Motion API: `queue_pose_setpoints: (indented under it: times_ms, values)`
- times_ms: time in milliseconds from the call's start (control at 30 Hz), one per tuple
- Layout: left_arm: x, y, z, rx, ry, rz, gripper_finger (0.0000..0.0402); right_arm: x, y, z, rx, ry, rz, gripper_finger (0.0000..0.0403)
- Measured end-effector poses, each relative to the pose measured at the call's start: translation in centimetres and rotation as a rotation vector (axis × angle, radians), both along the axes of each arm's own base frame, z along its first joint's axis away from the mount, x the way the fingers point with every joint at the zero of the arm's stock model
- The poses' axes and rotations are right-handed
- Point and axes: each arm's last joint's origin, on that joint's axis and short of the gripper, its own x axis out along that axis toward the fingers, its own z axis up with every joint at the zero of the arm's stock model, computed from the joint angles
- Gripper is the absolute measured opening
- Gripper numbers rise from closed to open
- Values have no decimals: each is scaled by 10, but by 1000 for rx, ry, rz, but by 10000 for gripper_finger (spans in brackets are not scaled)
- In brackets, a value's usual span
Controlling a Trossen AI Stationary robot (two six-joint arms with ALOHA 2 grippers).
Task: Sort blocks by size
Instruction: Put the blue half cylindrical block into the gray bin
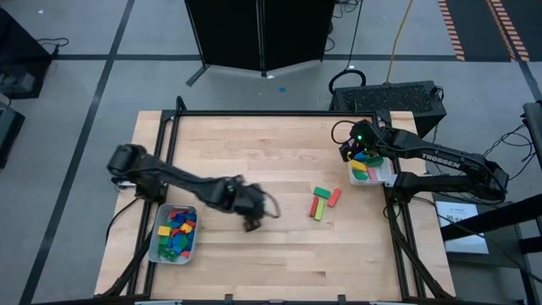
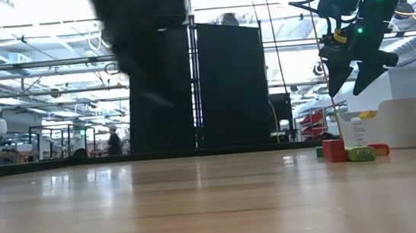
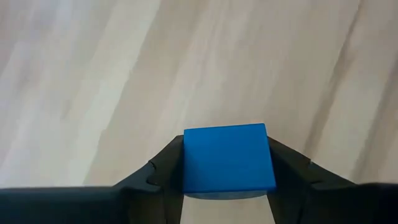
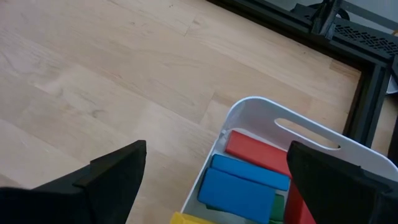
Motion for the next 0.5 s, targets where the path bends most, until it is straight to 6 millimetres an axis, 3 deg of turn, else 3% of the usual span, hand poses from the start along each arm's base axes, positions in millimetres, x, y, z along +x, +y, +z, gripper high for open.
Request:
queue_pose_setpoints:
  times_ms: [167, 300, 500]
  values:
    - [-69, -32, 20, -55, 128, 188, 164, 2, -1, 1, -13, -19, 3, 377]
    - [-122, -54, 32, -107, 136, 421, 164, 4, -2, 3, -29, -46, 3, 377]
    - [-179, -83, 39, -132, 228, 634, 164, 6, -4, 5, -45, -77, 4, 377]
